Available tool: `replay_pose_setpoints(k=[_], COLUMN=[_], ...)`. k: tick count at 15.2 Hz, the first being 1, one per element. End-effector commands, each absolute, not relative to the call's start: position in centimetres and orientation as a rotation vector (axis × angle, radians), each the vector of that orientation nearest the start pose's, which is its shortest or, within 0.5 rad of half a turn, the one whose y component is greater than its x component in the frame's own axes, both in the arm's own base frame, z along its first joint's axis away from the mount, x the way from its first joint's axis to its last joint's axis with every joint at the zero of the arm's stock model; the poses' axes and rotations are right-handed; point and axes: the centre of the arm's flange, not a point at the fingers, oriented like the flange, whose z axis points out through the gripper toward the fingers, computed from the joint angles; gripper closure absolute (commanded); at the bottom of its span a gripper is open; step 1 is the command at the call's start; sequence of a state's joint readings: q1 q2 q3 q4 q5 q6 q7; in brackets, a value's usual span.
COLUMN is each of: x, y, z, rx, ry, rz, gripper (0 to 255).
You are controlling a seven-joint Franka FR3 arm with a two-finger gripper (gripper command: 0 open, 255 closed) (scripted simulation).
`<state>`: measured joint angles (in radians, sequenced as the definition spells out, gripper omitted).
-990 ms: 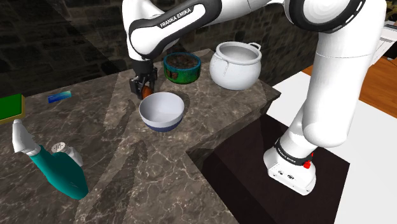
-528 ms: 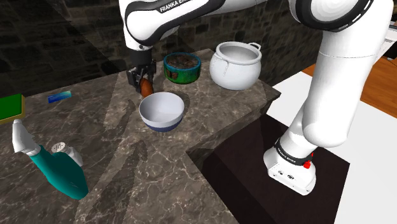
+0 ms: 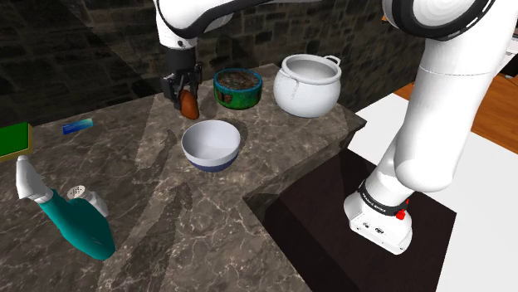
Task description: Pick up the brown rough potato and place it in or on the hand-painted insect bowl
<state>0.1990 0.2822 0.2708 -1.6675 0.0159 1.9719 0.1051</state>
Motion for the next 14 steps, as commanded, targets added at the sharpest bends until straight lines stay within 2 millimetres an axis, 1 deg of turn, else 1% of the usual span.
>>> replay_pose_setpoints(k=[1, 14], x=[58.0, 58.0], y=[27.8, 27.8], z=[46.0, 52.9], rx=[-3.001, -3.001], ry=[-0.526, -0.526], rz=[-0.008, -0.008], gripper=[255, 255])
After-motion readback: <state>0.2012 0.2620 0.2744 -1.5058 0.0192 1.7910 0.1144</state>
